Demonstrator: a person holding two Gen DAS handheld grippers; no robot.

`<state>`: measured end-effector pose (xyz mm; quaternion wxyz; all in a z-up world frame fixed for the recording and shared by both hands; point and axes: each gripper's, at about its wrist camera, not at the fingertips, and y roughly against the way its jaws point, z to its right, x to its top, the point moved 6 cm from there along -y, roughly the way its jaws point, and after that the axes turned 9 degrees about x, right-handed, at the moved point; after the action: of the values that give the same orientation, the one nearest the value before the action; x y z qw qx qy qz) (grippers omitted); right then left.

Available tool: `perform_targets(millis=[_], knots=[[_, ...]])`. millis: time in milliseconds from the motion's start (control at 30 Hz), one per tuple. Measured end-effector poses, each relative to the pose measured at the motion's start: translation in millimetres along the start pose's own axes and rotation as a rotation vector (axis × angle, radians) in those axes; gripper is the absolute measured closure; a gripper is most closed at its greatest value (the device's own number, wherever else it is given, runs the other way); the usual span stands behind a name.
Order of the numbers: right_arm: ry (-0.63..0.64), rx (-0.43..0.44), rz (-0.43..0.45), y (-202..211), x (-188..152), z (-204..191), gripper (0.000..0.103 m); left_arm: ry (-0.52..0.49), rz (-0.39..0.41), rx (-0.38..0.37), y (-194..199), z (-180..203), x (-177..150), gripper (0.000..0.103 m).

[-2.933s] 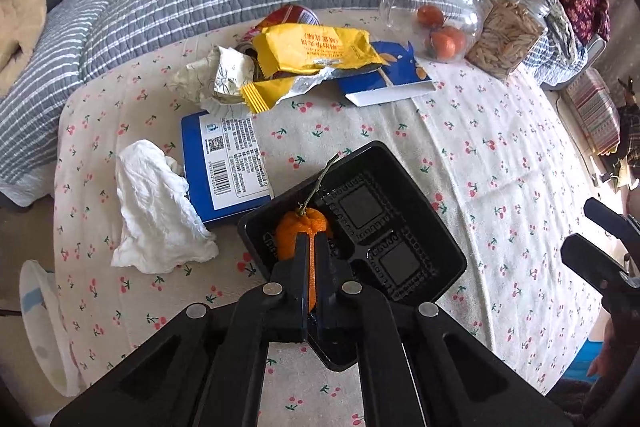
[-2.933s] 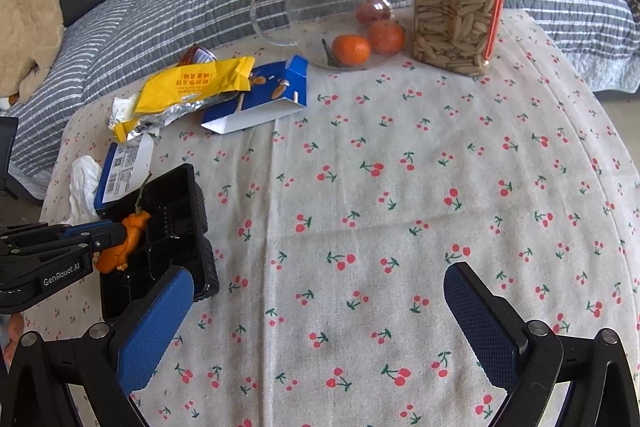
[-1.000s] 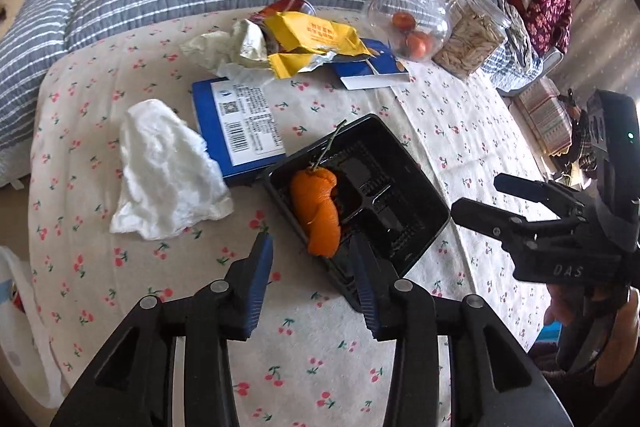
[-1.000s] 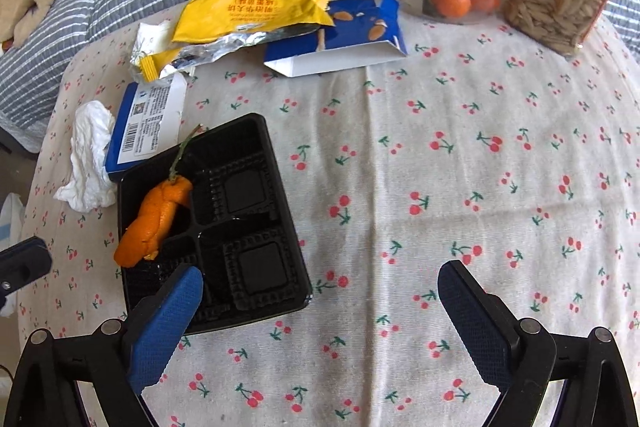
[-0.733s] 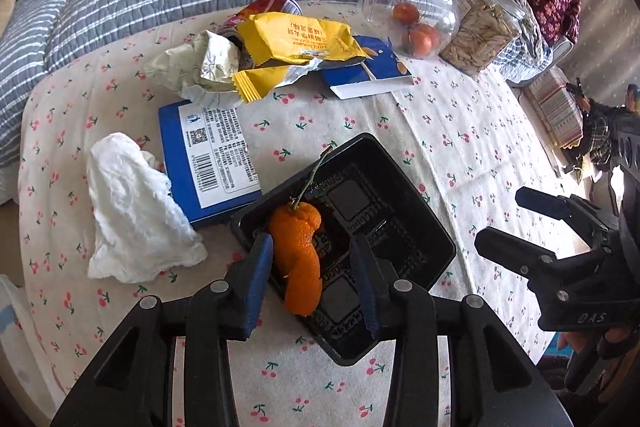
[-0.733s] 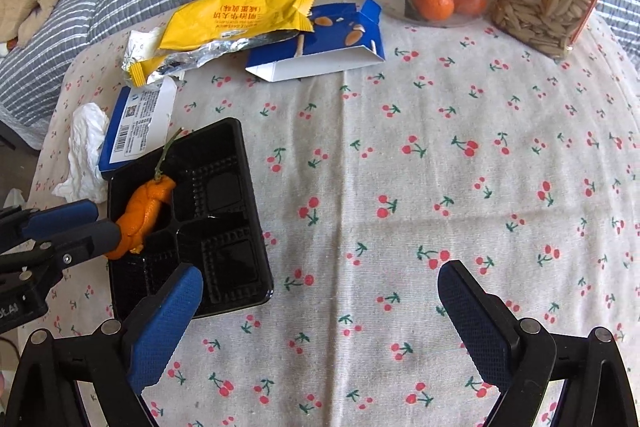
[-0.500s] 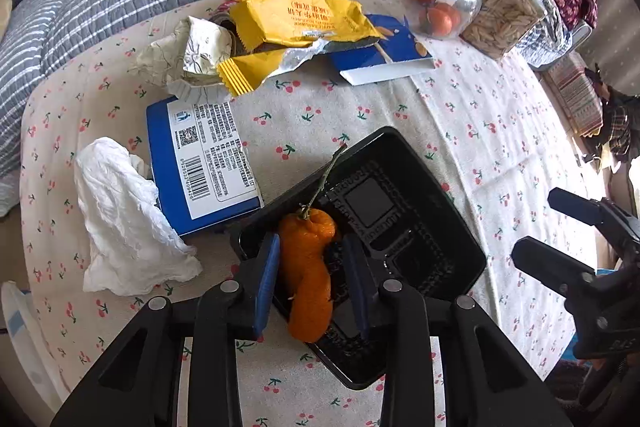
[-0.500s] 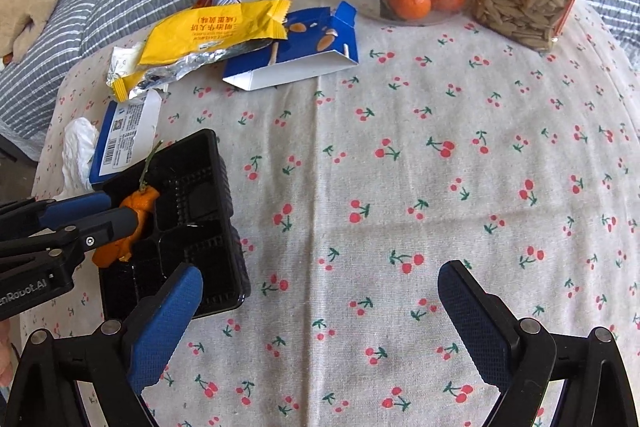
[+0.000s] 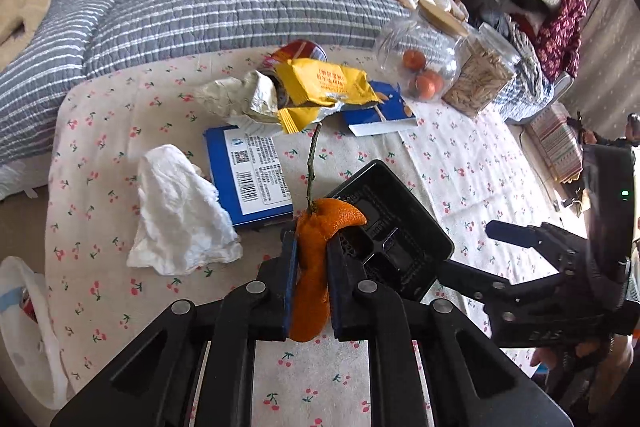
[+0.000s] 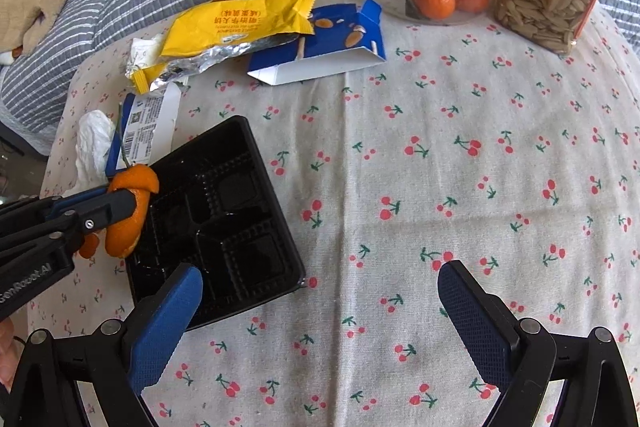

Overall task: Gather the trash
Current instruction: 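Lift the orange peel with left tool while right tool closes on the tray edge, then carry the peel to the white bin and open the left tool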

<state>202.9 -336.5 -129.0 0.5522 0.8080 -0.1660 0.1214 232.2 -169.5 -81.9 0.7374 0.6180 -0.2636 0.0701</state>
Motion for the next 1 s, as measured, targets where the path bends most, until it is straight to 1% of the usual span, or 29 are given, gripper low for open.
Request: perform_targets(millis=[100,200,267,333,400,467,533,567,633,700,800,900,1000], knots=[[0.028,0.010,-0.019,-9.8,-2.0,-11.8,0.004,0.021,0.027,-0.003,17.7,-18.6,-12.5,0.089],[0.058,0.008,-0.044,-21.9,-4.2,-21.9,0.004,0.031,0.033,0.030,22.2,-40.1,-28.5,0.089],[0.079,-0.012,-0.058,-30.4,-4.7,-25.6,0.004,0.052,0.032,0.046,23.2,-56.1,-40.1,0.089],[0.092,-0.035,-0.068,-38.6,-4.3,-28.2,0.004,0.082,0.015,0.048,22.9,-70.6,-48.4,0.089],[0.098,-0.044,-0.076,-46.2,-3.4,-31.3,0.005,0.089,0.019,0.056,25.2,-80.3,-53.0,0.089],[0.109,-0.054,-0.092,-53.9,-4.2,-34.7,0.009,0.085,0.023,0.073,28.2,-88.5,-58.3,0.089],[0.135,-0.076,-0.109,-61.4,-5.2,-38.7,0.017,0.096,0.013,0.075,28.9,-97.3,-64.9,0.089],[0.154,-0.092,-0.114,-64.5,-5.8,-40.9,0.019,0.105,0.007,0.075,29.1,-101.6,-67.5,0.089],[0.196,-0.117,-0.117,-70.0,-6.2,-46.5,0.029,0.120,0.001,0.078,30.3,-109.4,-72.0,0.089],[0.233,-0.130,-0.113,-73.7,-6.7,-51.7,0.036,0.134,0.005,0.081,33.5,-117.0,-75.1,0.089],[0.249,-0.127,-0.098,-76.6,-4.4,-58.9,0.036,0.150,0.014,0.091,39.5,-126.8,-79.8,0.089],[0.255,-0.129,-0.076,-73.0,-3.3,-63.0,0.039,0.161,0.027,0.115,46.3,-137.9,-85.1,0.089],[0.272,-0.125,-0.044,-66.8,-1.4,-72.1,0.040,0.177,0.034,0.134,51.8,-150.7,-89.6,0.089]])
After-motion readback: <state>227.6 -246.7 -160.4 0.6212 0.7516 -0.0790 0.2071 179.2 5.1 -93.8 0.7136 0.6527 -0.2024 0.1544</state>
